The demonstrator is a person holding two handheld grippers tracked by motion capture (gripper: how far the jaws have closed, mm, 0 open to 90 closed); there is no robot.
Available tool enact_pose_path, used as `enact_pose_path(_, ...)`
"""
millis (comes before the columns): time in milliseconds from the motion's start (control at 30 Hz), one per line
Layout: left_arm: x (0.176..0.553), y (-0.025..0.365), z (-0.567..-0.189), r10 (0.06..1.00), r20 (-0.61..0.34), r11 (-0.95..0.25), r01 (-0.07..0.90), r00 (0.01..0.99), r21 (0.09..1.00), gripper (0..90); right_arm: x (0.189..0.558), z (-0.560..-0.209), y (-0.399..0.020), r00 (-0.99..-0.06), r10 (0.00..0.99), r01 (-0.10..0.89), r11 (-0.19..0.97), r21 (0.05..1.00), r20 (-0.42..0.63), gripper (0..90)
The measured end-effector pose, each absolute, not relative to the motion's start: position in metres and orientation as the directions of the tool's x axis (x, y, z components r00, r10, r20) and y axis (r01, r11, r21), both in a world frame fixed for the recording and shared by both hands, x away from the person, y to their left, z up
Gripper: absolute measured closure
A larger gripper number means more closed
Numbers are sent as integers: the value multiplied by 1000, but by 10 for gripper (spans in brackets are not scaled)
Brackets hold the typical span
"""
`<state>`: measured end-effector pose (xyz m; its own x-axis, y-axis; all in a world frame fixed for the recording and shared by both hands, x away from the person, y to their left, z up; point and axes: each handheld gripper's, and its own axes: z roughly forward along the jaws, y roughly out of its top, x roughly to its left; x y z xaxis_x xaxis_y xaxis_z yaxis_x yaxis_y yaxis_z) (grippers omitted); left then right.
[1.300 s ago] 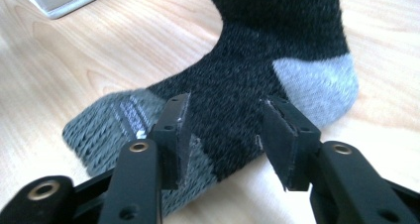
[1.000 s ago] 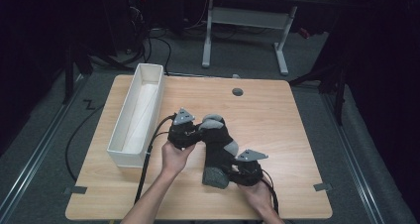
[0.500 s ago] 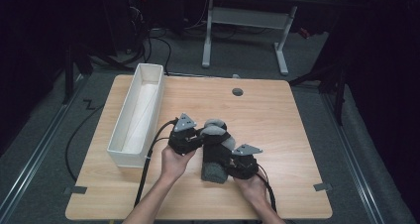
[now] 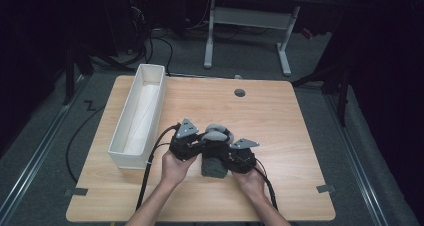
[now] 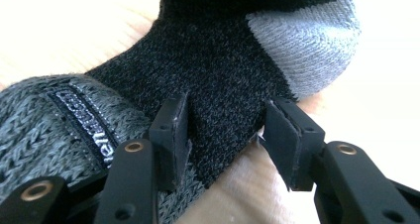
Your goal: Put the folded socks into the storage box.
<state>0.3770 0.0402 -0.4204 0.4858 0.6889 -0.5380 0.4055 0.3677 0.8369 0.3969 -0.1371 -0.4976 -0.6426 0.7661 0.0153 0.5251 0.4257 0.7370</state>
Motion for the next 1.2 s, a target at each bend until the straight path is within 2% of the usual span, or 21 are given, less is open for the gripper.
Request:
enact_pose_path(567, 367, 29, -455, 747, -475, 294, 409, 466, 864, 751, 413, -496, -130, -625, 780, 536, 411, 737, 20, 489)
enact_pose_path(833, 365, 30, -459, 756, -464, 291, 398, 462, 870, 749, 402, -482, -140, -647, 762, 525, 428, 736, 18, 490)
enact_pose_path(1067, 363, 31, -462, 756, -465, 297, 393, 459, 870, 744, 387, -463, -158, -659, 752, 510, 422, 749, 25, 610)
enact_pose_path(1200, 362, 31, -462, 753, -471, 300, 397, 459, 867, 735, 384, -453, -167, -660, 751, 502, 407, 763, 33, 639)
